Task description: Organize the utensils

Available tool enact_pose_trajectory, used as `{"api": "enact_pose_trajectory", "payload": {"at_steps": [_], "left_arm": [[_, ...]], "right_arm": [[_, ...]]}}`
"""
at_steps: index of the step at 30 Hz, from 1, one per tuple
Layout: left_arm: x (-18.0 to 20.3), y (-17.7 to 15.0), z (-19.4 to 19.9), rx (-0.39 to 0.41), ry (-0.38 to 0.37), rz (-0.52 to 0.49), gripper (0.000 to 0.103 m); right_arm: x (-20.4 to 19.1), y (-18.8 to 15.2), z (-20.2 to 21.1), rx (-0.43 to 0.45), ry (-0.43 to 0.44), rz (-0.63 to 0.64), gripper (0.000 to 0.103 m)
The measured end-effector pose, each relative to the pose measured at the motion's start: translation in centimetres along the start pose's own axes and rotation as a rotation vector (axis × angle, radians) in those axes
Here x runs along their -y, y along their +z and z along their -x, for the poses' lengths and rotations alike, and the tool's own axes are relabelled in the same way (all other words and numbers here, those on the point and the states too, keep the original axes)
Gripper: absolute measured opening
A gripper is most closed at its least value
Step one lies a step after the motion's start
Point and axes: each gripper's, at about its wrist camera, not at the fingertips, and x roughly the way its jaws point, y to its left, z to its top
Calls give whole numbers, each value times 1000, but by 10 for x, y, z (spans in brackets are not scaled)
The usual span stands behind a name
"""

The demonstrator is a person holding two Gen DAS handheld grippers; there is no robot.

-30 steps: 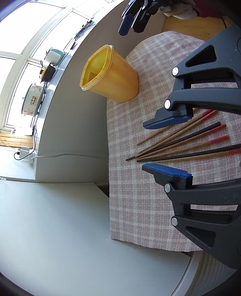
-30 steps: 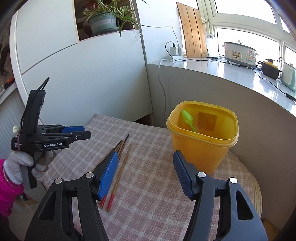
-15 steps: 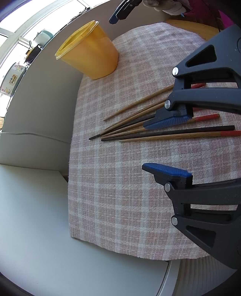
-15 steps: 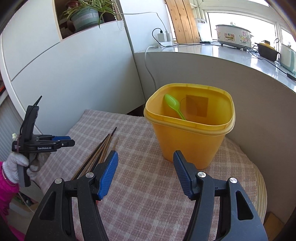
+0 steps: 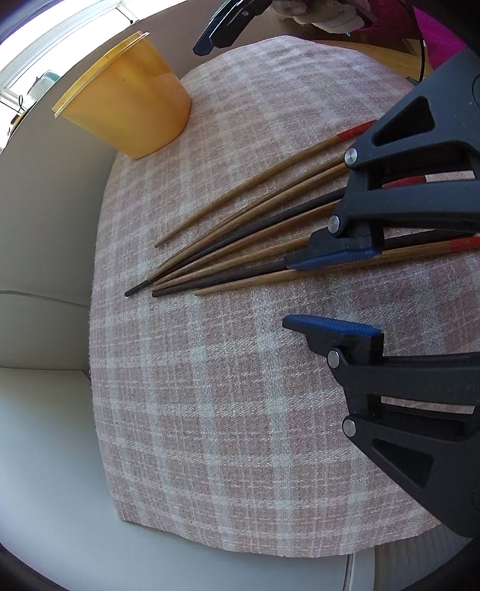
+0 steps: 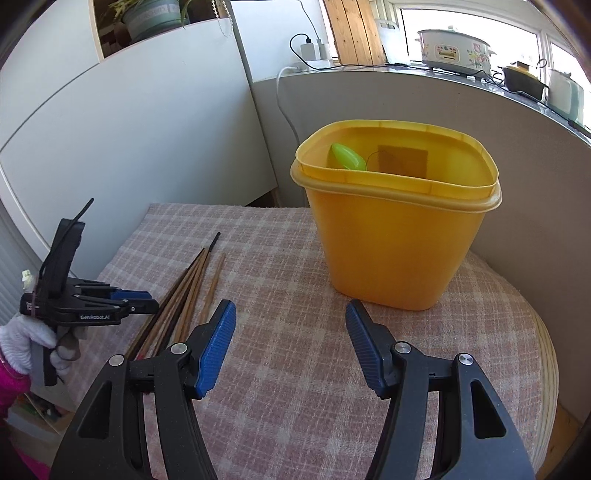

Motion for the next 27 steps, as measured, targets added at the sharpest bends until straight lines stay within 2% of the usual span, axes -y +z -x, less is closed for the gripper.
{"api": "enact_pose_trajectory", "payload": {"at_steps": [4, 10, 16, 23, 27], "left_arm": [[8, 8, -9, -4, 2, -31, 25], [11, 21, -25, -15, -22, -31, 25], [5, 24, -22, -6, -13, -34, 22], [12, 24, -25, -51, 23, -49, 21], [26, 28, -34, -65, 43, -68, 21]], "right_arm": [[-18, -2, -10, -26, -7, 29, 61], [-54, 4, -39, -82, 36, 106, 61], [-73, 5, -85, -211, 49, 152, 61], [-85, 5, -115, -308, 30, 219, 61], [-87, 8, -131, -372, 19, 219, 52]]}}
